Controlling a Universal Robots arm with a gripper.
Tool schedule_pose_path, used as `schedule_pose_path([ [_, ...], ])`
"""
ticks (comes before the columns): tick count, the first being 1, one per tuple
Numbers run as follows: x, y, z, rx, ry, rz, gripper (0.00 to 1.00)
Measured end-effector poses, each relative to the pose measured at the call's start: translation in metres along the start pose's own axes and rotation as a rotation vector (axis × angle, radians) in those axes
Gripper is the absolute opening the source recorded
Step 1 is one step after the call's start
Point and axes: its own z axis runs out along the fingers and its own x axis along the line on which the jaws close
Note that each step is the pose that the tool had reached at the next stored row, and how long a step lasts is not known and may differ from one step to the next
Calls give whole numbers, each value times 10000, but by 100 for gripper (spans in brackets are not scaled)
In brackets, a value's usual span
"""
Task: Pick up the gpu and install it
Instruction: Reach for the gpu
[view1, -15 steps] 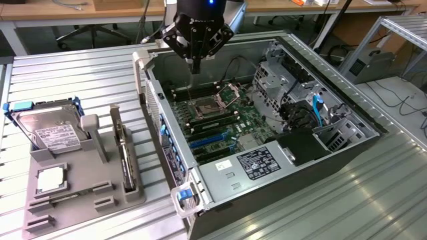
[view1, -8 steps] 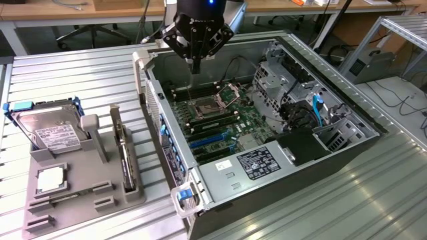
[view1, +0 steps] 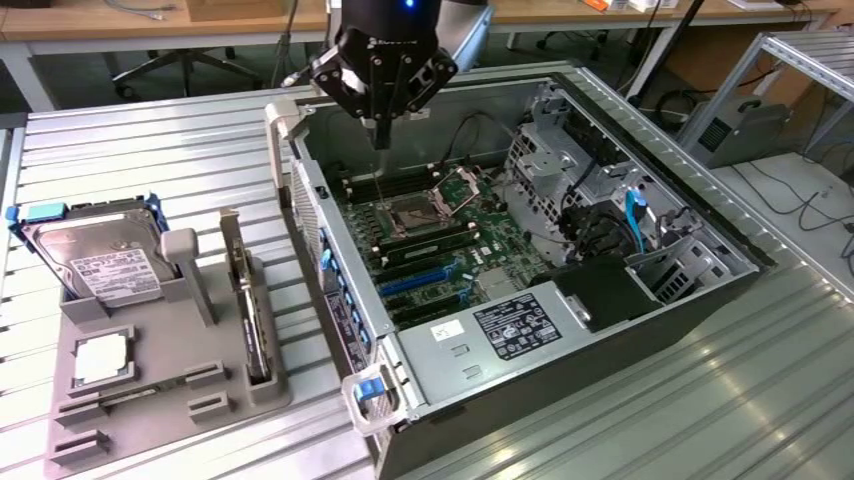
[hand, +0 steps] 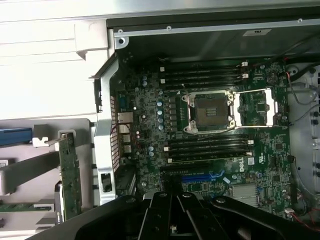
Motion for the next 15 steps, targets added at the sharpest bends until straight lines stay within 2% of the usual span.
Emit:
schedule_pose_path([
  [15, 422, -32, -12, 0, 0, 1, 11],
])
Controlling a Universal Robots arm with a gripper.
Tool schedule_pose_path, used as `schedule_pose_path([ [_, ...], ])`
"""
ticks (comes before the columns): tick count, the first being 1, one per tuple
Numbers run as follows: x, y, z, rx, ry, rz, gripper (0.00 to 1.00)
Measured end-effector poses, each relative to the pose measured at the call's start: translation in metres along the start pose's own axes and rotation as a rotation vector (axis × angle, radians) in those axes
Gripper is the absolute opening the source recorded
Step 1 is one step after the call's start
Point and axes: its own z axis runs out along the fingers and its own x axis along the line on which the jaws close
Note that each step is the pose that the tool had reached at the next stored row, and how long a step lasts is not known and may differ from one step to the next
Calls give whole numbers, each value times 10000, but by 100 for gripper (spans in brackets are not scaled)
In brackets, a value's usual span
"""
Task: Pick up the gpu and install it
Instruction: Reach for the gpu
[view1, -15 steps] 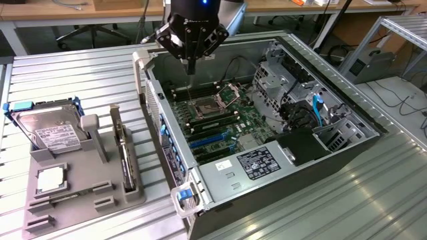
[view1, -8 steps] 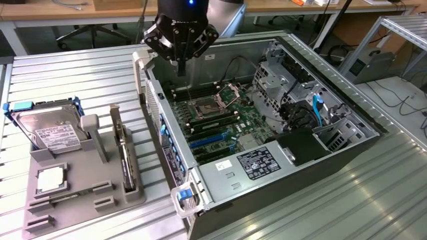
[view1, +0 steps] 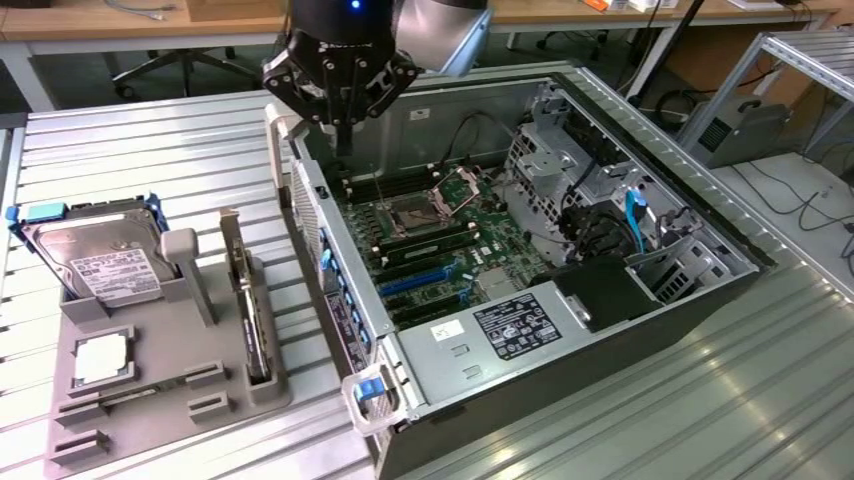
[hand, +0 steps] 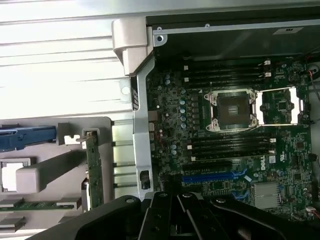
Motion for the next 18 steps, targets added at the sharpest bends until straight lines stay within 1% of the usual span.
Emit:
schedule_pose_path([
  [1, 60, -5, -2, 0, 0, -2, 11],
  [3, 125, -9, -3, 0, 0, 0, 11],
  [10, 280, -20, -7, -1, -1, 0, 11],
  [12, 351, -25, -9, 0, 0, 0, 11],
  [18, 485, -34, -12, 0, 0, 1, 11],
])
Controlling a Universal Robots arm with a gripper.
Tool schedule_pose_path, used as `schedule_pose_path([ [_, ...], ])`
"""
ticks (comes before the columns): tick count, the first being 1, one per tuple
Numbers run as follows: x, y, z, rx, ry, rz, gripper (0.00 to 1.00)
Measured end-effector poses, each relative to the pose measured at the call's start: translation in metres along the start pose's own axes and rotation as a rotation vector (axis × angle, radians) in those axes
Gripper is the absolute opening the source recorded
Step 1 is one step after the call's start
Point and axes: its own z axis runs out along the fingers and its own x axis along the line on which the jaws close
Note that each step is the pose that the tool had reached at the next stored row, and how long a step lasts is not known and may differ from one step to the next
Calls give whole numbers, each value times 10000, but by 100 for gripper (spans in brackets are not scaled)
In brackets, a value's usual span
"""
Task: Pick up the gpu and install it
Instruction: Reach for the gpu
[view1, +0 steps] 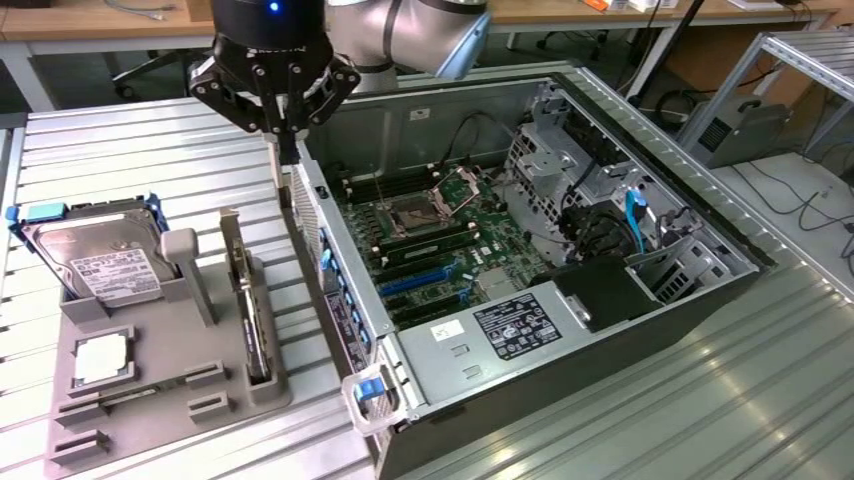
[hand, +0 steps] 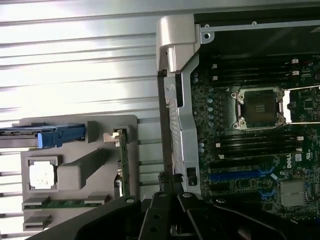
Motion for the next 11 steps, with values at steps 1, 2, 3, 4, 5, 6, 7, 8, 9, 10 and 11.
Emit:
schedule_pose_path([
  [1, 26, -2, -1, 0, 0, 0, 11],
  [2, 47, -3, -1, 0, 0, 0, 11],
  [3, 77, -5, -2, 1, 0, -1, 11],
  [4, 98, -7, -3, 1, 1, -1, 11],
  [5, 121, -8, -3, 1, 0, -1, 11],
  [6, 142, -10, -4, 1, 1, -1, 11],
  [7, 169, -11, -4, 0, 0, 0, 11],
  [8, 200, -13, -4, 0, 0, 1, 11],
  [9, 224, -15, -5, 0, 0, 1, 11],
  [10, 242, -16, -5, 0, 0, 0, 11],
  [11, 270, -18, -5, 0, 0, 0, 11],
])
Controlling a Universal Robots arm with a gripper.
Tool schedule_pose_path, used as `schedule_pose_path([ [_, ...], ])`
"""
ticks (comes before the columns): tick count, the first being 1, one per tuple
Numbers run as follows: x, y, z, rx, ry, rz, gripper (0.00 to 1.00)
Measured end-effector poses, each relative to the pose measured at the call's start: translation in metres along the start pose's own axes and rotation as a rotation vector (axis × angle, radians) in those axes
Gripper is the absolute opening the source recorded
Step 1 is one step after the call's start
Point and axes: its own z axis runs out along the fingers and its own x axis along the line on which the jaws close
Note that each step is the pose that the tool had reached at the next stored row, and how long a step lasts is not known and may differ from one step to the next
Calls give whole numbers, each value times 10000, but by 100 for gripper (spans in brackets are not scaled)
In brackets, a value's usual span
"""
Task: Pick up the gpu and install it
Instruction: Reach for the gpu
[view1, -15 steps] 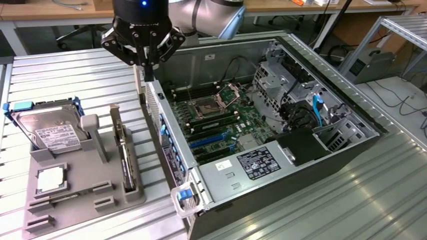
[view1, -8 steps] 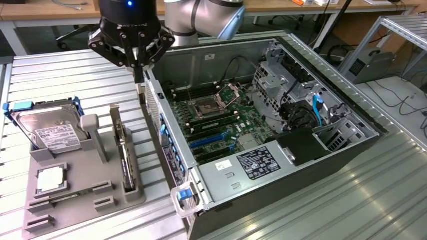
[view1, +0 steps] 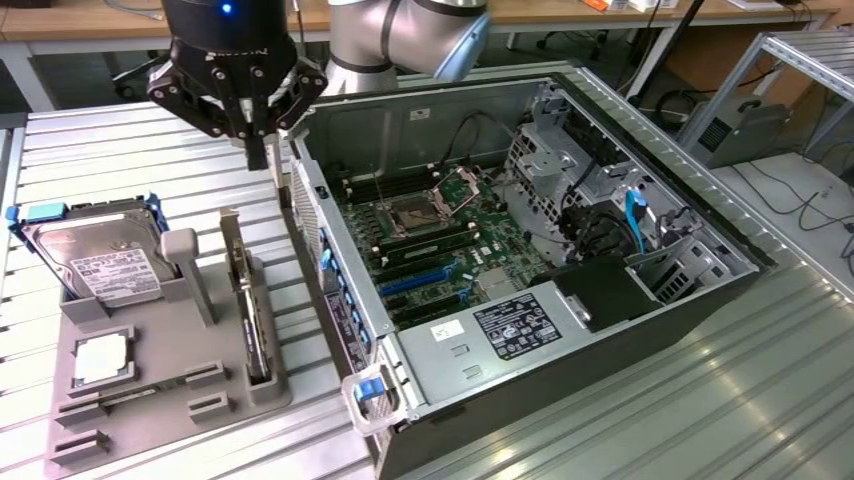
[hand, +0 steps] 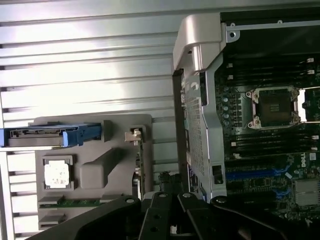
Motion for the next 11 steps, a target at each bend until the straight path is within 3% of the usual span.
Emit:
schedule_pose_path([
  [3, 130, -8, -2, 0, 0, 2, 11],
  [11, 302, -20, -5, 0, 0, 5, 11],
])
